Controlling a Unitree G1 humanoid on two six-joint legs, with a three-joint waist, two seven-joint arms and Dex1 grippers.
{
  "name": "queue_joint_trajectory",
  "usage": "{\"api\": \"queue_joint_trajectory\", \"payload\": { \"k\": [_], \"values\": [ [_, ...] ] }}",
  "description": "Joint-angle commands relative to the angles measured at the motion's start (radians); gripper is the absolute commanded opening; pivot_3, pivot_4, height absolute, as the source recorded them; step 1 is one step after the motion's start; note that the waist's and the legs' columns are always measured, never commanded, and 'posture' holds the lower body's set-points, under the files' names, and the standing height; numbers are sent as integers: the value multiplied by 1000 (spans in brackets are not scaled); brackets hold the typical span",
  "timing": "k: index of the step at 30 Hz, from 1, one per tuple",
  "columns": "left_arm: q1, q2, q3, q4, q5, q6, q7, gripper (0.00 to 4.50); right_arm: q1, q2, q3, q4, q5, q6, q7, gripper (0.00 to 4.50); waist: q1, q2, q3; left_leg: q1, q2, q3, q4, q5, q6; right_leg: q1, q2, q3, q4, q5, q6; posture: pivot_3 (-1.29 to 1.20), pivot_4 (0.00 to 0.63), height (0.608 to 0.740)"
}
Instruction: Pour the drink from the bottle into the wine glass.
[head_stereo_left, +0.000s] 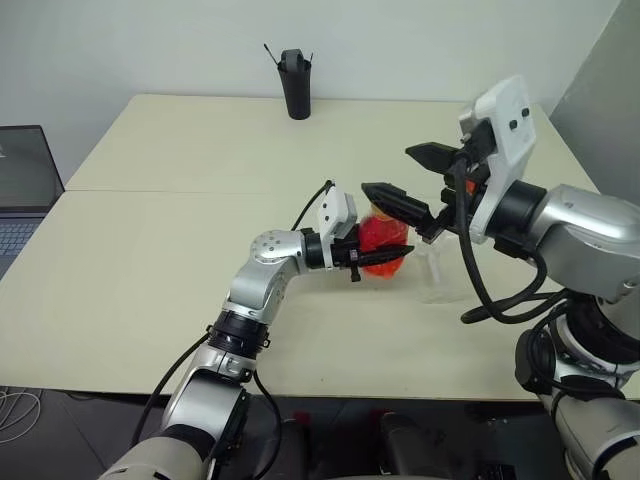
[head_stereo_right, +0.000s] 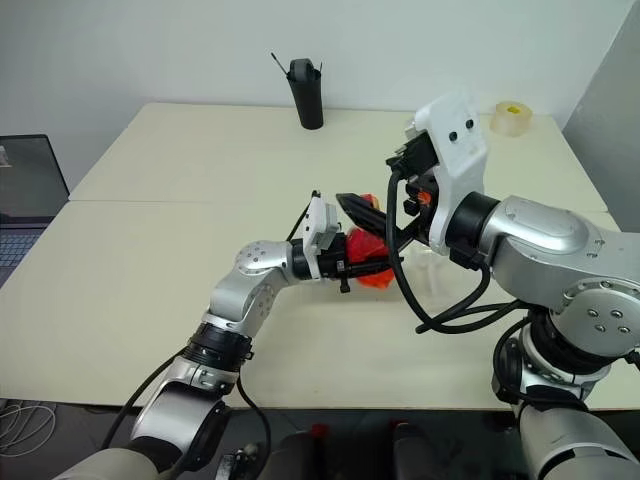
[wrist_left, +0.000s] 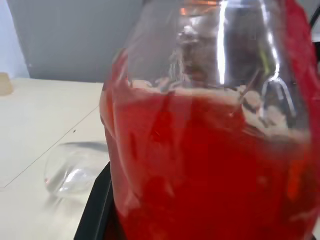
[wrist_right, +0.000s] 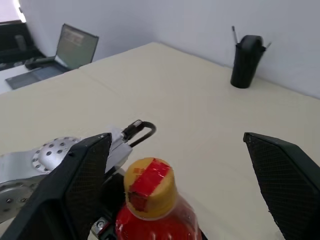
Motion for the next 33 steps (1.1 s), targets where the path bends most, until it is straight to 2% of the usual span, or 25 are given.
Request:
{"api": "queue_joint_trajectory", "payload": {
  "k": [1,5,7,9,13,17,23,33],
  "values": [
    [-36,-16,19,-5,3,-40,15,1578,39,41,-26,-28,149,9,-195,4500,-1,0,0,0,0,0,0,0,0,0,0,0,0,0,0,0,150,740],
    [-46,-27,12,17,19,-44,26,1554,98,-145,143,17,563,-311,-545,4500,-3,0,0,-1,0,0,0,0,0,0,0,0,0,0,0,0,150,740],
    [-56,-39,19,18,5,-15,35,1554,97,-257,234,21,709,-439,-654,4500,-4,0,0,-2,-1,0,1,0,0,-1,-1,0,-1,0,0,0,150,740],
    [-64,-47,21,11,-3,5,36,1554,89,-348,304,16,792,-538,-717,4500,-4,0,0,-3,-1,0,1,0,0,-1,0,-1,-1,0,0,0,150,740],
    [-49,-44,20,-39,-11,25,32,1552,97,-457,403,-20,811,-674,-768,4500,-3,0,0,-3,-1,2,1,0,0,-1,2,-1,-2,0,1,0,150,740],
    [-42,-39,16,-34,4,17,32,1544,79,-511,465,-15,811,-739,-781,4500,-4,0,0,-3,0,2,1,0,0,-1,3,0,-2,0,0,0,150,740],
    [-20,-35,13,-70,0,35,48,1527,46,-549,505,-7,811,-791,-786,4500,-1,0,0,-4,1,1,1,0,0,-1,3,-1,-4,0,0,0,150,740],
    [-11,-39,10,-94,0,61,62,1527,-5,-557,555,49,769,-774,-748,4500,0,0,0,-6,1,-3,1,0,0,-1,2,-2,-5,0,0,0,150,740]
  ]
}}
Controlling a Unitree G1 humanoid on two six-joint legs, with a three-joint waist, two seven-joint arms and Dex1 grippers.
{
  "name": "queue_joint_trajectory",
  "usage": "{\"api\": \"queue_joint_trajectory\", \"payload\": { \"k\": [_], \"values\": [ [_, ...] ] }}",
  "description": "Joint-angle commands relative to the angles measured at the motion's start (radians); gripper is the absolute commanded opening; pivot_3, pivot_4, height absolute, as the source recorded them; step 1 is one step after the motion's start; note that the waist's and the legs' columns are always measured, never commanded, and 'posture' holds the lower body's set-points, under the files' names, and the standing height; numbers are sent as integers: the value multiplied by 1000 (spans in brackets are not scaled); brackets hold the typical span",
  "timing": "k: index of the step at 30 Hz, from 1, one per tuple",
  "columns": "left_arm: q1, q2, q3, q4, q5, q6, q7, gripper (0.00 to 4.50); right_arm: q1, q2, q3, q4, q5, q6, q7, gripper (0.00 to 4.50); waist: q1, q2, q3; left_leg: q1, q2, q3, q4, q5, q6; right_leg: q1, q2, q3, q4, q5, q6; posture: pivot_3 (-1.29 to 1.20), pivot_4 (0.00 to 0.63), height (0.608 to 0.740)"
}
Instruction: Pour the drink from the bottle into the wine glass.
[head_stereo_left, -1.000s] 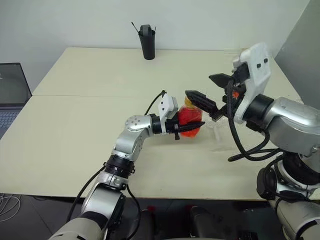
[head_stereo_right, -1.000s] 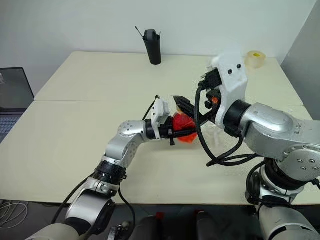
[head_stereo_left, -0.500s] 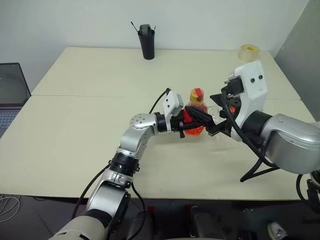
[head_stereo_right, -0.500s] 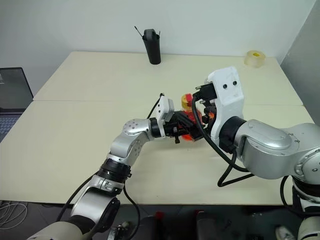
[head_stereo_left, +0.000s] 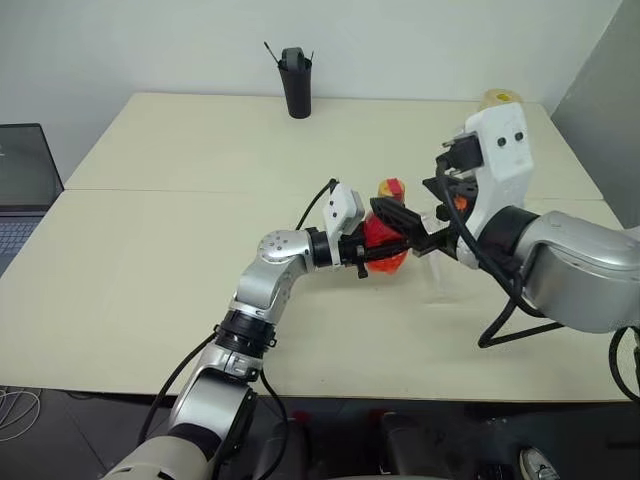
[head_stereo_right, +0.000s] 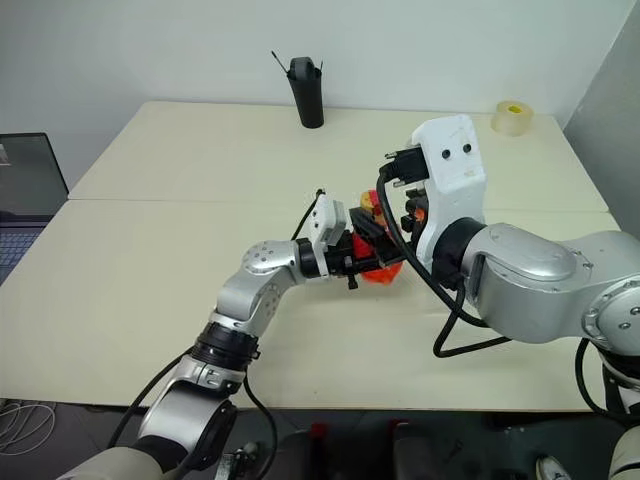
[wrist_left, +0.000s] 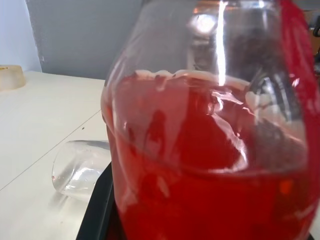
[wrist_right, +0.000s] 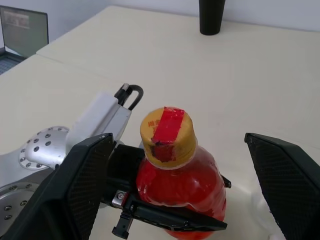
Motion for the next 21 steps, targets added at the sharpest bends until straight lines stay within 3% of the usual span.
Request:
{"api": "queue_joint_trajectory", "payload": {
  "k": [1,14,17,21],
  "values": [
    [-8,-2,7,-58,-16,-6,-1,1527,-16,-6,-8,-2,-20,-10,27,4500,0,0,0,0,0,0,0,0,0,0,0,0,0,0,0,0,150,740],
    [24,23,2,-96,-16,12,-5,1527,-11,32,5,16,-93,-10,49,4500,0,0,0,0,0,-1,0,0,0,0,0,-1,0,0,0,0,150,740],
    [27,24,-2,-102,-15,13,-2,1527,-12,40,6,19,-101,-8,50,3938,0,0,0,0,0,-1,0,0,0,0,0,-1,0,0,0,0,150,740],
    [27,25,-5,-102,-12,5,-4,1527,-11,39,9,21,-103,2,57,2462,0,0,0,-1,0,-1,0,0,0,0,0,-1,0,0,0,0,150,740]
  ]
}}
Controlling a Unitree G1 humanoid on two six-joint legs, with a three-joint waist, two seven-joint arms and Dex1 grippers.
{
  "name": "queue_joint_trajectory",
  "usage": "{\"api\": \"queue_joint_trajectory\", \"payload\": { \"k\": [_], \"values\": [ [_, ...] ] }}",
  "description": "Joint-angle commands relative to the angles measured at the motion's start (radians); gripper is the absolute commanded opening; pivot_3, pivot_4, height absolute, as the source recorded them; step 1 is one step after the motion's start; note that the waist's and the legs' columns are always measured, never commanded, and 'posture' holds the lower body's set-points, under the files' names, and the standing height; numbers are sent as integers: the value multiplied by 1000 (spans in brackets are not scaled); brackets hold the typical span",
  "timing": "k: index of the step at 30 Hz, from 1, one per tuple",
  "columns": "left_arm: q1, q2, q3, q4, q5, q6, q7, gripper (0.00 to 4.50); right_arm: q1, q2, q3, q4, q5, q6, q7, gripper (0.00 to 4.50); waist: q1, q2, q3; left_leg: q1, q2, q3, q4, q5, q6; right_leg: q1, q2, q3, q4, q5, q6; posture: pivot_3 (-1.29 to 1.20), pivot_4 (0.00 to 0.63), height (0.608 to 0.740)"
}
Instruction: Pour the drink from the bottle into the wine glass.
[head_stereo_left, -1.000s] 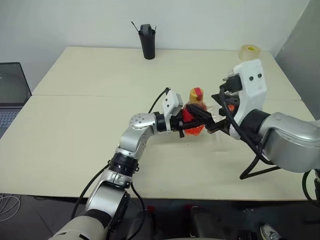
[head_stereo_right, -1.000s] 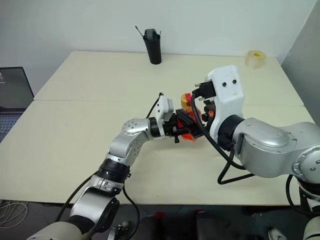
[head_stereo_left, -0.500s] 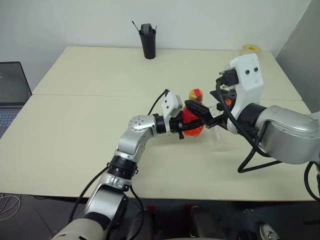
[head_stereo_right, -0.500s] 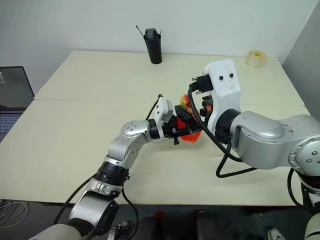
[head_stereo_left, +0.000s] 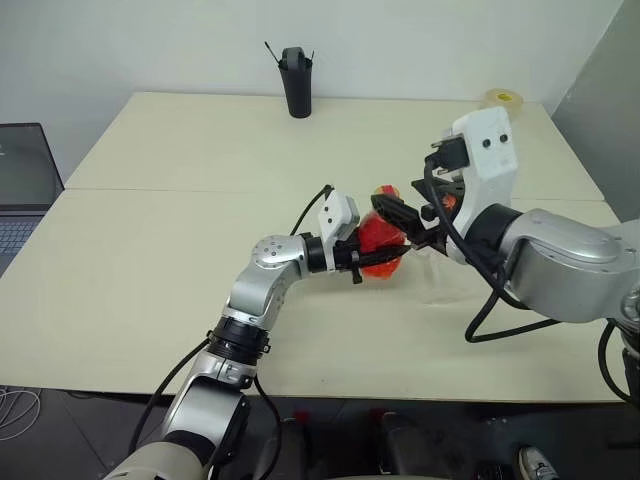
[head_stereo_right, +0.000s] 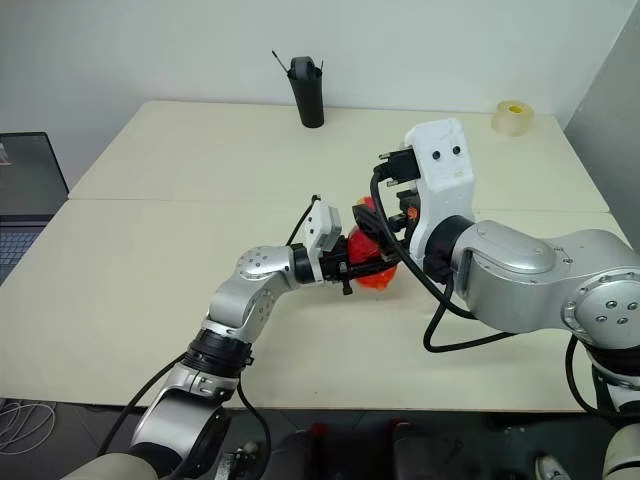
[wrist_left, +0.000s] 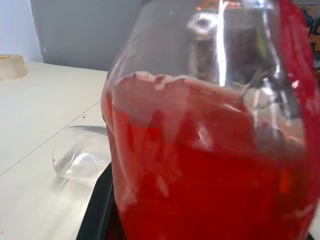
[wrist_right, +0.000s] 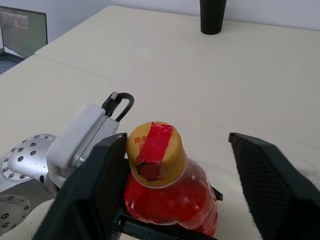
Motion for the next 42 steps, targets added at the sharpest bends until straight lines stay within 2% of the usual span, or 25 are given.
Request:
{"api": "queue_joint_trajectory", "payload": {
  "k": [1,4,9,11,16,18,23,27,32,35,38,42],
  "values": [
    [-14,-4,4,-50,-12,-22,-6,1527,-13,-4,-9,-5,-16,3,6,2193,0,0,0,0,0,0,0,0,0,0,0,0,0,0,0,0,150,740],
    [-15,0,5,-40,-8,-29,-8,1527,-16,-3,-6,0,-16,7,13,1194,0,0,0,0,0,0,0,0,0,0,0,0,0,0,0,0,150,740],
    [-8,0,6,-51,-13,-21,-10,1526,-18,-10,-10,5,-22,21,45,1195,0,0,0,0,0,0,0,0,0,0,0,0,0,0,0,0,150,740],
    [-7,0,4,-58,-20,-14,-18,1526,-25,-28,-22,16,-77,61,147,1195,0,0,0,0,0,0,0,0,0,0,0,0,0,0,0,0,150,740],
    [-8,18,-10,-89,-17,-26,-51,1491,7,-84,-109,54,-308,83,704,1195,1,0,0,0,0,0,0,0,0,0,0,-1,-1,0,0,0,150,740],
    [2,27,-15,-123,-34,-4,-68,1472,39,-124,-130,69,-416,57,1011,1195,3,0,0,0,0,-1,0,0,0,0,0,-1,-1,0,0,0,150,740],
    [50,43,-48,-178,0,-33,-76,1438,63,-168,-16,128,-723,-28,1615,1195,3,0,0,1,-1,0,0,0,0,0,0,-1,-1,0,0,0,150,740],
    [84,49,-57,-211,-1,-29,-67,1426,16,-119,70,240,-929,-121,1909,1195,0,1,0,2,0,0,0,0,0,0,1,-1,0,0,0,0,150,740],
    [97,41,-65,-234,6,-30,-48,1424,-48,-27,99,376,-1076,-169,2099,1195,2,1,1,2,0,0,0,0,0,0,1,-1,0,0,0,0,150,740],
    [109,31,-68,-257,9,-40,-25,1423,-39,-38,88,378,-1123,-160,2173,1195,5,1,1,2,-1,0,1,0,0,0,-1,-1,0,0,0,0,150,740],
    [113,21,-72,-267,8,-39,-15,1422,-36,-41,54,367,-1122,-129,2209,1195,7,1,1,1,-2,0,1,0,0,0,-2,-1,0,0,0,0,150,740],
    [114,14,-80,-260,13,-42,-14,1420,-37,-31,22,324,-1141,-90,2178,1195,10,1,1,2,-2,-1,1,0,0,0,-2,-1,1,0,0,0,150,740]
  ]
}}
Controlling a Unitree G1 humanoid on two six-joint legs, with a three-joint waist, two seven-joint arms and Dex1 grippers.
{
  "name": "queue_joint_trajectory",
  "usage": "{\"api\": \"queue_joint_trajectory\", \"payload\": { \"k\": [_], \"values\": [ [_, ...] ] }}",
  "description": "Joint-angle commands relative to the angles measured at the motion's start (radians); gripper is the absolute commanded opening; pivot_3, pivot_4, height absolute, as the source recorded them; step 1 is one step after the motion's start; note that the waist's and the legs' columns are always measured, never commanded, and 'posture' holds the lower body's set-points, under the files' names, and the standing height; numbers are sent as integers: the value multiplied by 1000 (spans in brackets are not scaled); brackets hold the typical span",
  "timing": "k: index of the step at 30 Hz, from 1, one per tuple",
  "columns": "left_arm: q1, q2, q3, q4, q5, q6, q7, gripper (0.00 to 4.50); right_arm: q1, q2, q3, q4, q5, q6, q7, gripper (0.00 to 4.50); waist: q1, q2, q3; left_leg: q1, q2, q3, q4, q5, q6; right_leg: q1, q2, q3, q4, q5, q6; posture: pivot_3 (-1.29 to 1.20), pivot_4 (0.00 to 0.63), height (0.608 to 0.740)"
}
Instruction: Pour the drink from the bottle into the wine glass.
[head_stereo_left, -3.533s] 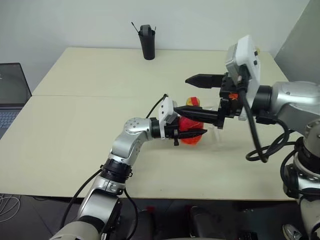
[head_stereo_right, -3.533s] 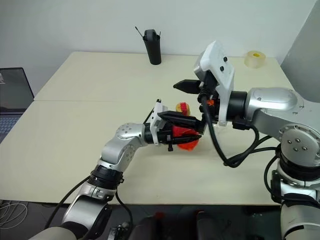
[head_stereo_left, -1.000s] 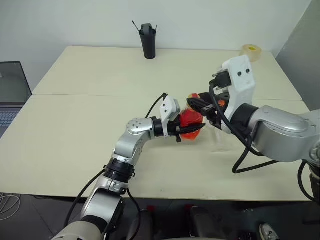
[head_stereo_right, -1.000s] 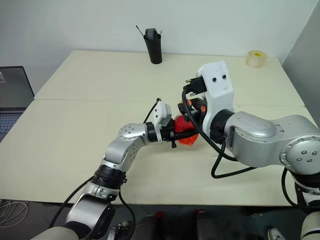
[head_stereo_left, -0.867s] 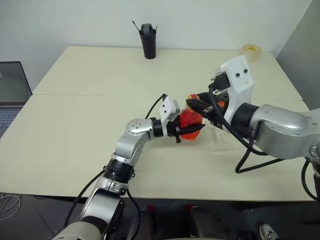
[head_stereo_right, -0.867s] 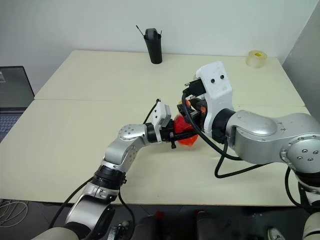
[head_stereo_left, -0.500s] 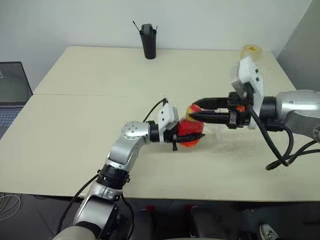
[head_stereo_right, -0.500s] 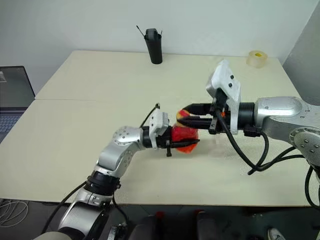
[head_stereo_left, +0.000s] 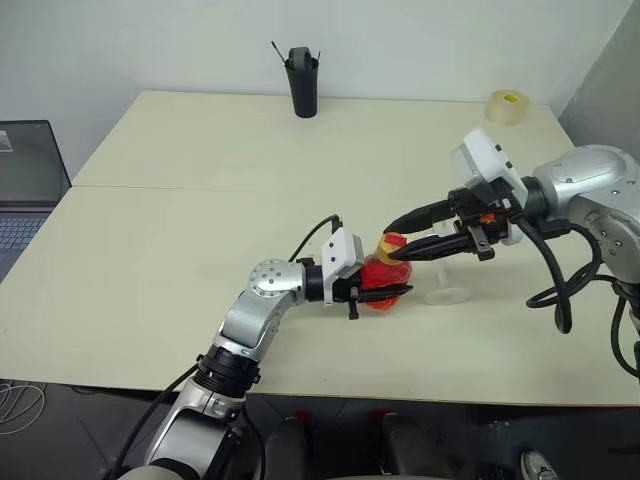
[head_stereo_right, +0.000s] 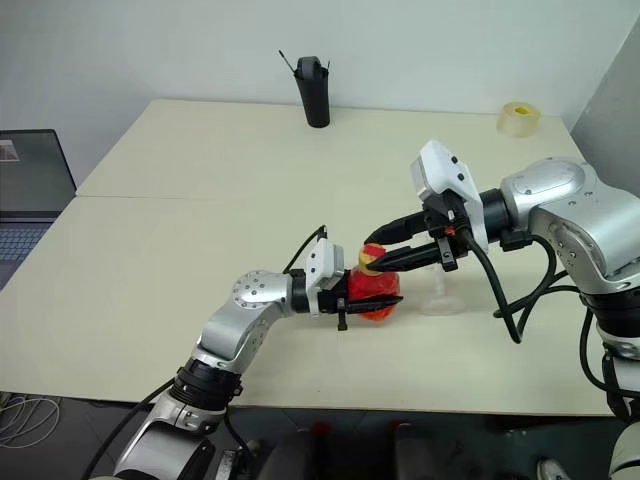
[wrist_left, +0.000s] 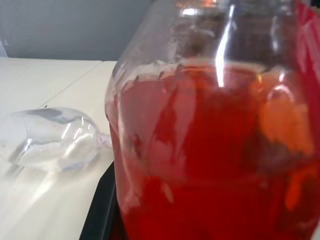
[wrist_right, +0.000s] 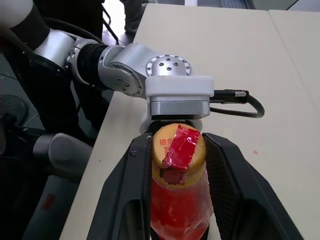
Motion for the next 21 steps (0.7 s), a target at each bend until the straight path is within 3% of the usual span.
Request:
{"api": "queue_joint_trajectory", "payload": {
  "k": [1,3,12,21],
  "values": [
    [-39,-34,3,-63,-23,-23,22,1420,2,16,7,-100,17,60,16,1195,-1,0,0,0,0,0,0,0,0,0,0,0,0,0,0,0,150,740],
    [-50,-36,2,-45,-21,-29,15,1420,-10,32,-14,-109,33,107,-7,1195,-1,0,0,0,0,0,0,0,0,0,0,0,0,0,0,0,150,740],
    [-101,-45,0,28,-22,-56,-18,1398,13,17,-120,-188,63,219,-73,4401,5,0,0,0,-1,0,1,0,0,0,0,0,0,0,0,0,150,740],
    [-111,-57,-9,56,-20,-72,-30,1398,86,74,-306,-267,135,331,-341,4500,4,0,0,0,-1,1,1,0,0,0,0,1,2,0,0,0,150,740]
  ]
}}
